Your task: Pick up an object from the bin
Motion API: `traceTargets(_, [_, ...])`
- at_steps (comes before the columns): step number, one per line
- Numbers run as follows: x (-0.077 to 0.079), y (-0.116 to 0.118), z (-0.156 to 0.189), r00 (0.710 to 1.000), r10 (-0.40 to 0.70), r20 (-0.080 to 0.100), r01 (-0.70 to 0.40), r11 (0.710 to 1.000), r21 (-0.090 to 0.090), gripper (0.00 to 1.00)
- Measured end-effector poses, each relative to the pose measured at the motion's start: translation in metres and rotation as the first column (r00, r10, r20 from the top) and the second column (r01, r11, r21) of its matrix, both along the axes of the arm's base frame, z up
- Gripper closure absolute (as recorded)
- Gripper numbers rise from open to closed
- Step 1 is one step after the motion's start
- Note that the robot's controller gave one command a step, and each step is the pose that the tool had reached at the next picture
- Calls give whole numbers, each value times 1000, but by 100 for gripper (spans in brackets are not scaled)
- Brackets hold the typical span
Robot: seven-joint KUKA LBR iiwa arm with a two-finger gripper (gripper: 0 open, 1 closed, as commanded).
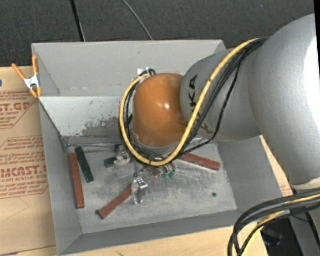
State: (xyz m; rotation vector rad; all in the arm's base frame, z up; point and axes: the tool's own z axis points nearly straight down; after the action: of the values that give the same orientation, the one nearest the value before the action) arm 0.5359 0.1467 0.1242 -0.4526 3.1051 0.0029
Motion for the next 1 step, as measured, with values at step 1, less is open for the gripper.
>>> traceTargets(1, [-9,5,-51,999,40,1,-40,999,1,0])
